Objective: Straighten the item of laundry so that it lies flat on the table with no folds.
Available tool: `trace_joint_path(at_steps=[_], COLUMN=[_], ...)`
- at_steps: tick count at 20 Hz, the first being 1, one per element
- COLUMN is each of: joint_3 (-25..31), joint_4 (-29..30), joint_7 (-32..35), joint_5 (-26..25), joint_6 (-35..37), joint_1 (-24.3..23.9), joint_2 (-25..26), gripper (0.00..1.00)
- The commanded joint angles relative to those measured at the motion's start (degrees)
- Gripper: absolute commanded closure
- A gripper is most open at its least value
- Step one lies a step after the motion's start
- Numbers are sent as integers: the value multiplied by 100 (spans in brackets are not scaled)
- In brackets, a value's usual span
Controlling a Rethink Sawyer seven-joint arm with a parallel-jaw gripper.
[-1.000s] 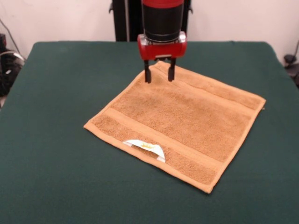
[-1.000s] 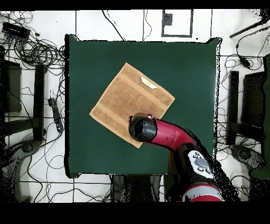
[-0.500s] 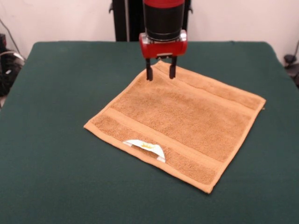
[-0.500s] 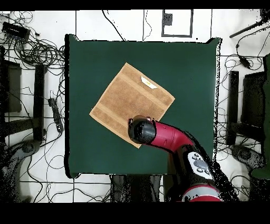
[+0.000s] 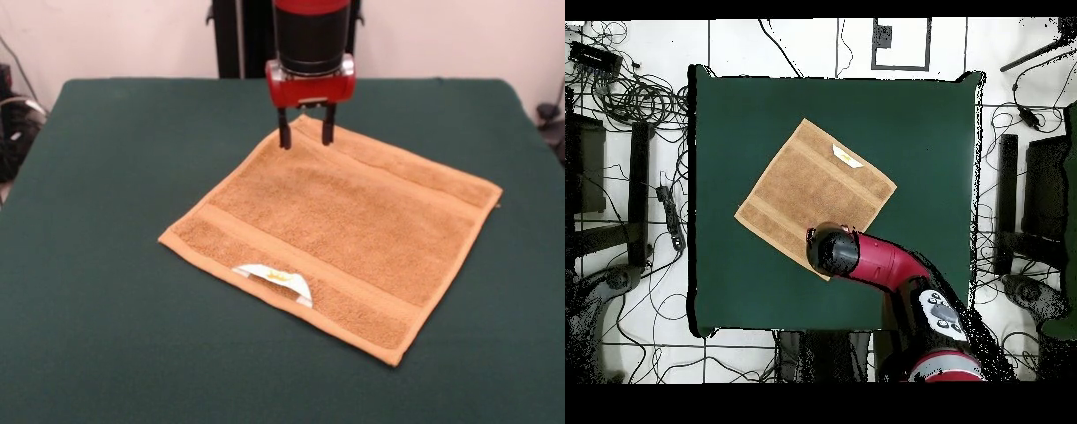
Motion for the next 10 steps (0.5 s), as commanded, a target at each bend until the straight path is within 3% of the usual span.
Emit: trace_joint_path(at_steps=[1,10], joint_3=[344,347], joint_4=[376,468], joint_7=[924,836], joint_5=[-3,-24], joint_6=[460,615], joint_1=[223,147], joint_2=[-14,-31], gripper=[0,0])
